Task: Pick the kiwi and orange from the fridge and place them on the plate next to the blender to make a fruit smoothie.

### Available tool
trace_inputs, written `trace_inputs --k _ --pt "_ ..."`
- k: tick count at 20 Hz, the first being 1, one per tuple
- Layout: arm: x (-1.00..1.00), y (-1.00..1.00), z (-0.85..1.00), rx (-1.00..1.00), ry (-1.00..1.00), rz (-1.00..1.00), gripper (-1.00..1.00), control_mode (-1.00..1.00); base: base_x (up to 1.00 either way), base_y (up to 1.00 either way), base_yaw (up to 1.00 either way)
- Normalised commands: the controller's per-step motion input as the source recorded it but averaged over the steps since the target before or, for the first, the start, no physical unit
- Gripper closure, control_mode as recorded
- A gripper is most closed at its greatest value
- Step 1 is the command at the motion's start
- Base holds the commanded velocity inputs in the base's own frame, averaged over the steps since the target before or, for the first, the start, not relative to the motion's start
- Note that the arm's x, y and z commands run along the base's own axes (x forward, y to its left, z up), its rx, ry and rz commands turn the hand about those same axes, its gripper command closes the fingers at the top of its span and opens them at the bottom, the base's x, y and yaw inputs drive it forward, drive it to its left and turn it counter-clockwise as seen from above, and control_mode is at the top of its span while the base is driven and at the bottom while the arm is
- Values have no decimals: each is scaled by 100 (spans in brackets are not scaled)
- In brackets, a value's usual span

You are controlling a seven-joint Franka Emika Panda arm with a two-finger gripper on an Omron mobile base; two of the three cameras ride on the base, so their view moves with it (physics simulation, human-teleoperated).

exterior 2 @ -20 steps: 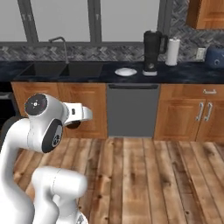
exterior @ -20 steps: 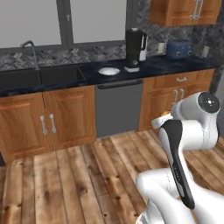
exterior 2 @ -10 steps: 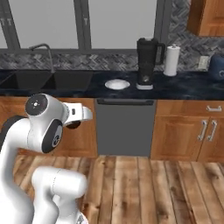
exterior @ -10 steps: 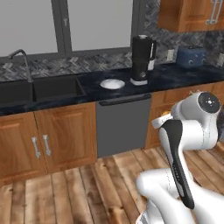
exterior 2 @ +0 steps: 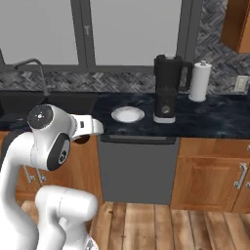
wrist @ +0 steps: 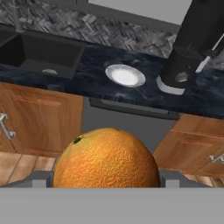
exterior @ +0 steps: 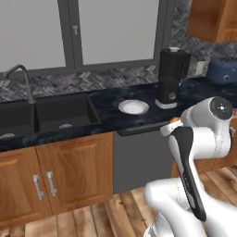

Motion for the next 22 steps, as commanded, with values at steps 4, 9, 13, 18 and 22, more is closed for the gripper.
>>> trace_inputs --k 4,9,13,18,22 --pt "0 0 0 0 0 0 100 100 100 -17 5" --pt "0 0 0 0 0 0 100 100 100 -26 2" --pt "75 -32 -19 0 25 0 100 -100 25 -7 0" --pt "100 -10 -69 0 32 0 100 -100 0 0 0" --pt "100 0 -72 0 8 0 100 -100 0 0 0"
